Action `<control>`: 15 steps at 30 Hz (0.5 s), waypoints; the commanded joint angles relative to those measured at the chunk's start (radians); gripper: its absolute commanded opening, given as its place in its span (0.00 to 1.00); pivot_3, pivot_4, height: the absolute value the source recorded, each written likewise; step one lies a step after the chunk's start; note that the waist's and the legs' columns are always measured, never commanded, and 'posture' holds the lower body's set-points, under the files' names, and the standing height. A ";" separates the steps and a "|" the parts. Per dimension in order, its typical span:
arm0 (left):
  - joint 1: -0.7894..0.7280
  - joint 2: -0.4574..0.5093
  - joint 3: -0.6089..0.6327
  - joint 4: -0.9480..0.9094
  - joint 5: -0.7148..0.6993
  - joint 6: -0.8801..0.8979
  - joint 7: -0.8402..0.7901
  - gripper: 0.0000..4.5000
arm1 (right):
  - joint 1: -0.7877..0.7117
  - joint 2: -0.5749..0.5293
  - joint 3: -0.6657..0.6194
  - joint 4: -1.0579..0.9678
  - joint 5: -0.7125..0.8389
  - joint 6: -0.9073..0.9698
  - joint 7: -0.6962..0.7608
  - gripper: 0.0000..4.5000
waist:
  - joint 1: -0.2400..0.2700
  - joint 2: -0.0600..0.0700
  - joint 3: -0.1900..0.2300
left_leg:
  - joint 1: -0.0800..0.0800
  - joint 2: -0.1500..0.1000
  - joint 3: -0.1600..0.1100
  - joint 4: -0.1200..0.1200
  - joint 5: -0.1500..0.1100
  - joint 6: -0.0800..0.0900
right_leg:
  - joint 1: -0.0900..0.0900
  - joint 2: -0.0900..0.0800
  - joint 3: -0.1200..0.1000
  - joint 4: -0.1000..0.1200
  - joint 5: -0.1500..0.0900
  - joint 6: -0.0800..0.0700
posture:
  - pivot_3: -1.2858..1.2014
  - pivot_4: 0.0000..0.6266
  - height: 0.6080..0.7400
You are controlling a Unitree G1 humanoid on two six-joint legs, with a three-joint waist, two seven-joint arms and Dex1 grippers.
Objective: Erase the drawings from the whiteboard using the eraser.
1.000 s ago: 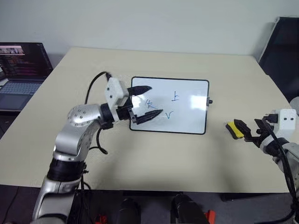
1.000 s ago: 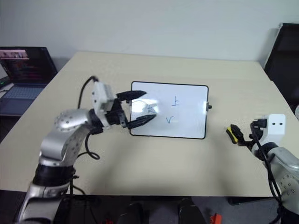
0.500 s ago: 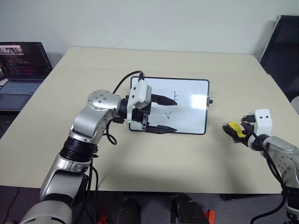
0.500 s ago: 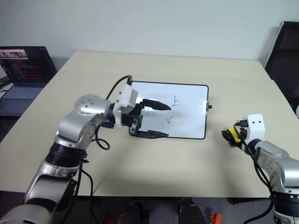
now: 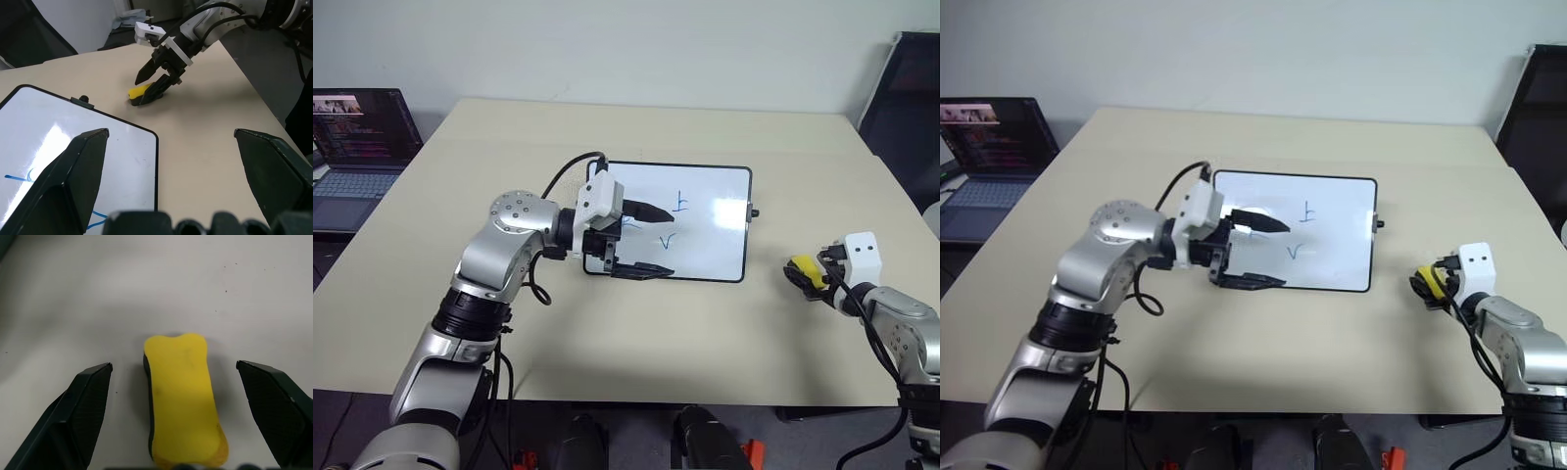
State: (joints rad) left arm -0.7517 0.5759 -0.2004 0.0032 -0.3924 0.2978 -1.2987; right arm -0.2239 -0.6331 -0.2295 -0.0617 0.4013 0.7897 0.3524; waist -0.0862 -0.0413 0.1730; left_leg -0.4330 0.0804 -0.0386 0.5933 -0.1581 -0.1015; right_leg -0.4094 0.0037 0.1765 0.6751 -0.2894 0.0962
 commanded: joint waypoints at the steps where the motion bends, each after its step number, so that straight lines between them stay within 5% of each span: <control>1: -0.002 0.011 0.030 -0.009 0.001 -0.016 0.000 1.00 | -0.025 -0.009 -0.018 0.005 -0.018 -0.027 0.012 0.86 | 0.000 0.000 0.000 | 0.000 0.000 0.000 0.000 0.000 0.000 | 0.000 0.000 0.000 0.000 0.000 0.000 | 0.52 0.24 1.00; 9: 0.029 0.017 0.036 -0.024 -0.004 0.000 0.016 1.00 | -0.021 0.003 -0.022 -0.004 -0.031 -0.022 0.020 0.28 | 0.000 0.000 0.000 | 0.000 0.000 0.000 0.000 0.000 0.000 | 0.000 0.000 0.000 0.000 0.000 0.000 | 0.52 0.24 1.00; 15: 0.103 0.043 0.079 -0.082 -0.020 0.071 0.090 1.00 | 0.008 0.017 -0.034 -0.083 -0.016 -0.006 0.013 0.27 | -0.001 0.001 0.000 | 0.000 0.000 0.000 0.000 0.000 0.000 | 0.000 0.000 0.000 0.001 0.000 0.000 | 0.52 0.24 1.00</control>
State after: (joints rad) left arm -0.6592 0.6034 -0.1614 -0.0300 -0.3943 0.3469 -1.2395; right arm -0.2187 -0.6138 -0.2304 -0.0778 0.3760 0.7851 0.3679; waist -0.0873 -0.0408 0.1732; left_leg -0.4327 0.0805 -0.0390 0.5935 -0.1580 -0.1014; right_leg -0.4093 0.0039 0.1763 0.6765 -0.2892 0.0965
